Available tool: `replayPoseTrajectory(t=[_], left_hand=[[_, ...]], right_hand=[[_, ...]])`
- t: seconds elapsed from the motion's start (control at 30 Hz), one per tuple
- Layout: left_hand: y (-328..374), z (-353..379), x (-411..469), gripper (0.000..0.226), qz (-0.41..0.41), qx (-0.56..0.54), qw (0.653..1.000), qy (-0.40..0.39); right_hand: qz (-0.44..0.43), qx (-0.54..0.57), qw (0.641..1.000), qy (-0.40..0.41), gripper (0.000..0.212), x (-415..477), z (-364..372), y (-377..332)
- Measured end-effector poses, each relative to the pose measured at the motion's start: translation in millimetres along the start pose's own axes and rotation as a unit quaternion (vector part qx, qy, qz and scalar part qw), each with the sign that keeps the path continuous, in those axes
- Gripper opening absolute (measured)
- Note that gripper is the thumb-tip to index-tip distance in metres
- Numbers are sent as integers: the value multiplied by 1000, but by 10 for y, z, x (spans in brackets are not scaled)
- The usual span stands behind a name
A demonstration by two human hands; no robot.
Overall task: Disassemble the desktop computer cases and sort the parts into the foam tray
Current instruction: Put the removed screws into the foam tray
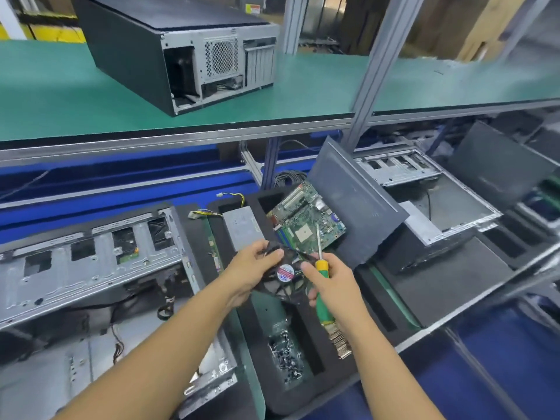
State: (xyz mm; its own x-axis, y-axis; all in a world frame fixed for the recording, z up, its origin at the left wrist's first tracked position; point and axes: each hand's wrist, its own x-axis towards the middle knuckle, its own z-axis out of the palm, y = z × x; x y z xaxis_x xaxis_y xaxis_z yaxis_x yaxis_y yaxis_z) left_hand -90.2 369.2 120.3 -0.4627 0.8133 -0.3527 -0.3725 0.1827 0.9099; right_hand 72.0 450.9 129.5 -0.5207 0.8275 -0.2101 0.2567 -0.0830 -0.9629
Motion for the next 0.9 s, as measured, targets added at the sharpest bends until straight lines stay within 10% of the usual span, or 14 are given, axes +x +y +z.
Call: replayPoseTrajectory(t=[0.47,0.6,0.73,0.9], left_hand=[[-431,317,471,35,-66,139,988,-10],[-362,3,543,36,-18,515,856,43],[-313,-170,585,58,-93,653,751,28],[-467,-135,653,48,-175,653,733,-78]], right_hand=[[1,-121,992,-24,31,720,-402,336],[-10,-183,983,3,33,997,-480,279],[-27,-353,935,20,37,1214,-703,339],[32,-431,901,-28,33,1285,-741,572]])
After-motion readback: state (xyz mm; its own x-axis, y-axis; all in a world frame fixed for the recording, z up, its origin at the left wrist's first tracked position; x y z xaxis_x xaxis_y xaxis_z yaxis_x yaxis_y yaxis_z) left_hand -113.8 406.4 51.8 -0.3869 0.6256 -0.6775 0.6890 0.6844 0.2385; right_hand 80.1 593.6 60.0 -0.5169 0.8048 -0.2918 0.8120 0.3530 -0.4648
